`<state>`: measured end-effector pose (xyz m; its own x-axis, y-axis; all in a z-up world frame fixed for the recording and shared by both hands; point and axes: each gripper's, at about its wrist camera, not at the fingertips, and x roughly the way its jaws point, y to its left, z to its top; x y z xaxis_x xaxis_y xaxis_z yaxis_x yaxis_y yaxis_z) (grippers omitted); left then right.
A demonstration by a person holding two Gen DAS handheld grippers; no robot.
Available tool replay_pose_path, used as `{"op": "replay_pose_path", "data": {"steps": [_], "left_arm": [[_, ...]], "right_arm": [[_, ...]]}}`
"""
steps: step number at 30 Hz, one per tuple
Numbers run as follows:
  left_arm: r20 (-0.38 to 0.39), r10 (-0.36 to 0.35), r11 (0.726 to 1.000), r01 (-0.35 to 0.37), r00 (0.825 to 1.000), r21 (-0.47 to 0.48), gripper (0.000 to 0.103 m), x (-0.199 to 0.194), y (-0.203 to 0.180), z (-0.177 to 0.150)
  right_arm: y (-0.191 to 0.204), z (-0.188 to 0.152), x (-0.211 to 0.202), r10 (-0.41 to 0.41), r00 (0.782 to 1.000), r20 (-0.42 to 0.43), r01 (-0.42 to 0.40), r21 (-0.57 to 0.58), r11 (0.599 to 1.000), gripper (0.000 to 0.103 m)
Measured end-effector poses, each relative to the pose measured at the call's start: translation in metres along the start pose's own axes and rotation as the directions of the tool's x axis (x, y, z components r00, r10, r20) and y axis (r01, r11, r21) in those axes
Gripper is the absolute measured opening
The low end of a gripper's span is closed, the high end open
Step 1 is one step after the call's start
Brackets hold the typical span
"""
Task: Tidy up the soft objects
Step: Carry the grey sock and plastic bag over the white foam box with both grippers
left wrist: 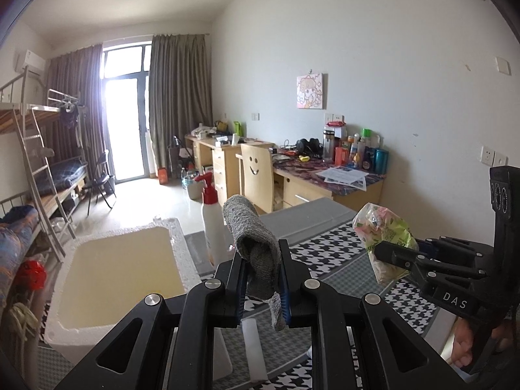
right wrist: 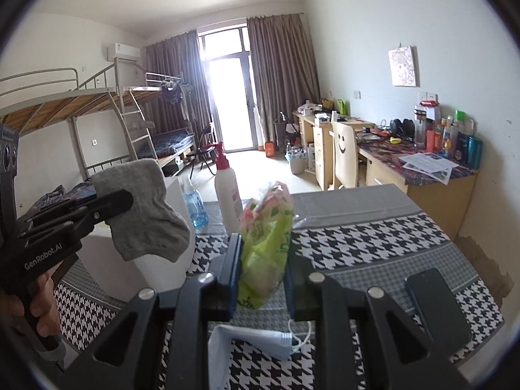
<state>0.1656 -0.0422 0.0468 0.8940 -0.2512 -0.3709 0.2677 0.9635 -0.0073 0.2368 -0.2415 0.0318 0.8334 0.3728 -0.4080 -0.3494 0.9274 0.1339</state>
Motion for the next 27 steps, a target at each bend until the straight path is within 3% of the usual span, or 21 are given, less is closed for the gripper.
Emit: {"op": "replay_pose_path", "data": {"steps": [16, 27], "left_arm": [[0.037, 0.031, 0.999, -0.03, 0.999, -0.018, 0.018, -0.003, 0.014, 0.017], [0.076, 0.09, 0.995, -0.086, 0.993, -0.049, 0.018, -0.015, 0.032, 0.023]], "right_arm": [[0.013, 0.016, 0.012, 0.053, 0.999, 0.009, -0.053, -0.015, 0.998, 0.027], [0.03, 0.029, 0.019, 0.11, 0.994, 0.015, -0.109, -0.051, 0.993, 0.027]]}}
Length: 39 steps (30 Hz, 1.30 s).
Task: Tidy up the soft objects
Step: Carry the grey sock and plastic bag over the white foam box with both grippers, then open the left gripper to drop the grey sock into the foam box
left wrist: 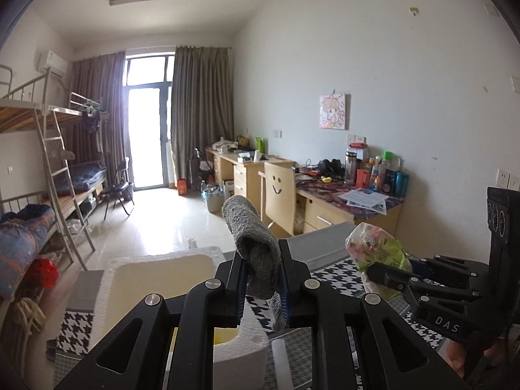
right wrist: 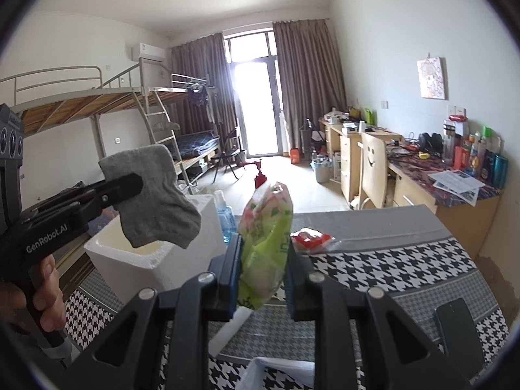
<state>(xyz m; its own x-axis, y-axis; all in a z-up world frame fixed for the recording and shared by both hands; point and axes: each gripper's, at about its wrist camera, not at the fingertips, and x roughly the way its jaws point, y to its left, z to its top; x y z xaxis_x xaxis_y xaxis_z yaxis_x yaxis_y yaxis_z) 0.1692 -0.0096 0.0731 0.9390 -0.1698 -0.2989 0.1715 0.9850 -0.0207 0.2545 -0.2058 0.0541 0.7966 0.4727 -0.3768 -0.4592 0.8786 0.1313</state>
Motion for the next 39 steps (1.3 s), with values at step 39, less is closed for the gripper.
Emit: {"op": "replay_pose_path", "data": {"steps": [39], "left_arm": [[-0.079, 0.213, 0.976, -0.217, 0.974, -0.037, 0.018, 0.023, 0.045, -0.011]], "right_arm": [[0.039, 0.02, 0.037, 0.117, 0.992, -0.04, -0.12, -0.065, 0.991, 0.027]]}}
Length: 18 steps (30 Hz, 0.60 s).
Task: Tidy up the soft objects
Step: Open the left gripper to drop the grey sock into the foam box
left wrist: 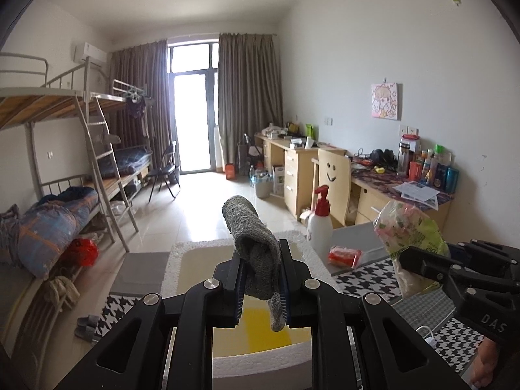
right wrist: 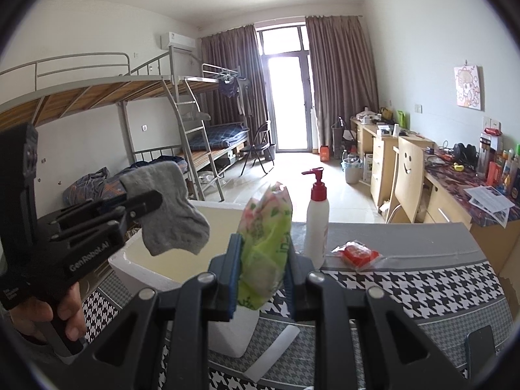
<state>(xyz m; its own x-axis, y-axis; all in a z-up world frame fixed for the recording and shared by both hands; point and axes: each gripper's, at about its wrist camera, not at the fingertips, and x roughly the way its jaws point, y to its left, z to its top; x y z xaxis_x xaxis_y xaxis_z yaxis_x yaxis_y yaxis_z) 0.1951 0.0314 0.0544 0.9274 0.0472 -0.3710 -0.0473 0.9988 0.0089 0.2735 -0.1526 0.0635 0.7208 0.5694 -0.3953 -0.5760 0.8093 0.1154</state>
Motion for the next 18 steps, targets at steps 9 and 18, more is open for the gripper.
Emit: {"op": "replay_pose_path", "data": {"steps": [9, 18], "left_arm": [[-0.077, -0.009, 1.0, 0.007, 0.997, -0.014, 0.05, 0.013, 0.013, -0.008], [0.005, 0.025, 0.999, -0.025, 1.0, -0.028, 0.102, -0.005, 0.022, -0.007]], "right_arm": [[0.003, 0.001, 0.003, -0.011, 1.0, -0.008, 0.011, -0.007, 1.0, 0.027], [0.011, 0.005, 0.008, -0.004, 1.0, -0.011, 0.003, -0.019, 1.0, 0.027]]}}
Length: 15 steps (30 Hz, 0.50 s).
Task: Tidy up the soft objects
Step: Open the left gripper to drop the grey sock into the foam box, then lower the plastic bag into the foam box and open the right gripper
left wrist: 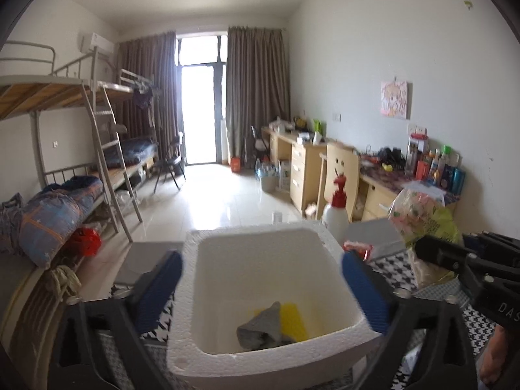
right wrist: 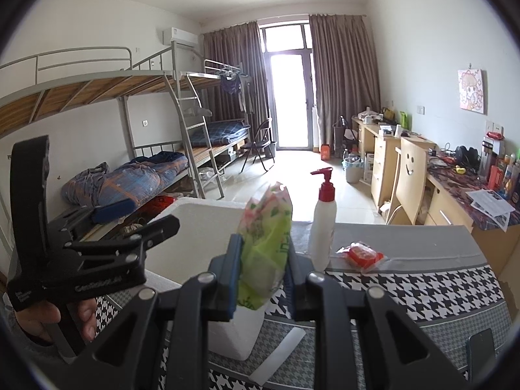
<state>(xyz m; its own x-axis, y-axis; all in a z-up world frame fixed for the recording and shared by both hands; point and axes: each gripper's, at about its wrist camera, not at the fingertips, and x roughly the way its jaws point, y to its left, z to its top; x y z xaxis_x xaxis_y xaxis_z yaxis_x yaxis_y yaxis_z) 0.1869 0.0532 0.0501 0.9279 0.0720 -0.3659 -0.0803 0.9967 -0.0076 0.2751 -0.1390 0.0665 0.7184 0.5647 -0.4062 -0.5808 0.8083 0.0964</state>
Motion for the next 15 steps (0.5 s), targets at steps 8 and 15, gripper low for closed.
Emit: {"op": "replay_pose_path", "data": {"steps": [8, 15], "left_arm": [[0.02, 0.037, 0.999, -0.037, 0.999, 0.005, 0.102, -0.008, 0.01, -0.001], [0.014, 0.064, 0.998, -0.064, 0.998, -0.023, 0.102, -0.014, 0.023, -0.006]], "right_arm": [[0.005, 0.0, 0.007, 0.011, 1.0, -0.011, -0.011, -0.005, 1.0, 0.027], [0.011, 0.002, 0.01, 0.027, 1.0, -0.017, -0.027, -0.018, 0.999, 0.027]]}}
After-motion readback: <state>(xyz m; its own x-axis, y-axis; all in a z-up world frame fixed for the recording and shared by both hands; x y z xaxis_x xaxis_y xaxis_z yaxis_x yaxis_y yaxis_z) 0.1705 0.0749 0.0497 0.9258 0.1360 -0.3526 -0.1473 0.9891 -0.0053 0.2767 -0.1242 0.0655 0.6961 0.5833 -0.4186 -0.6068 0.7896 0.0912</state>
